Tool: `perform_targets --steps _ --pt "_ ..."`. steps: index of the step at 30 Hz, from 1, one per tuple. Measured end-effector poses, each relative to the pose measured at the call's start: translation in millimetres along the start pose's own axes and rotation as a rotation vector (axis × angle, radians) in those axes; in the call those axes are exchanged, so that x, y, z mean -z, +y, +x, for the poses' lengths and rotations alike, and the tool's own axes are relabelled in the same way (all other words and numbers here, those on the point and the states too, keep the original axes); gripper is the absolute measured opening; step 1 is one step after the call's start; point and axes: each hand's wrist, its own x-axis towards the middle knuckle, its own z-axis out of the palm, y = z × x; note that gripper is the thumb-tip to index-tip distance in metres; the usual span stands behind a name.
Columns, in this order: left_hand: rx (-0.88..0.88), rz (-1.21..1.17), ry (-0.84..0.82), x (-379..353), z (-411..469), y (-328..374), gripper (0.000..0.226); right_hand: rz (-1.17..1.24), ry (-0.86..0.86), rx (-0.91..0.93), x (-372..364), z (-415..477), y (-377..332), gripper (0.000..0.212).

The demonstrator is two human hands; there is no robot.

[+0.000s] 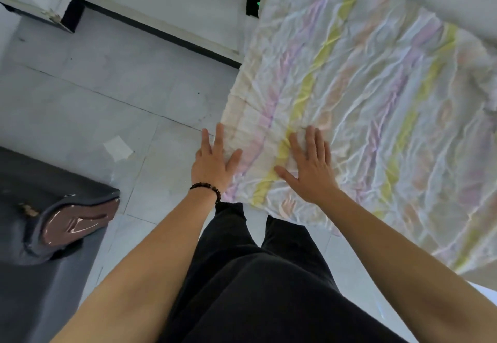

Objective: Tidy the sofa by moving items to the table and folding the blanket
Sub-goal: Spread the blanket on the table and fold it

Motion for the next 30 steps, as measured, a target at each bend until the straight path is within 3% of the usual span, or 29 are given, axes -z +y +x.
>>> perform_targets --steps 5,11,19,23,30 --pt "0.070 0.096 -0.055 -3.9 -43.4 -21.2 0.080 0.041 0.098 0.089 11.4 -1.8 2.4 0.073" --pt "-0.017 0.191 0.181 21.9 15.0 26.7 0.072 0.135 0.368 -0.005 54.3 56.2 33.7 0.056" --pt "-0.321 0.390 0.161 38.8 175.0 148.1 0.067 0.192 0.327 -0.302 81.7 150.2 101.0 0.079" --pt "-0.216 0.432 0.121 20.4 175.0 134.5 0.068 0.116 0.196 -0.331 55.2 149.0 109.1 0.084" --pt "-0.097 0.401 0.073 17.8 113.9 93.8 0.072 0.097 0.147 -0.225 37.1 105.3 75.2 0.086"
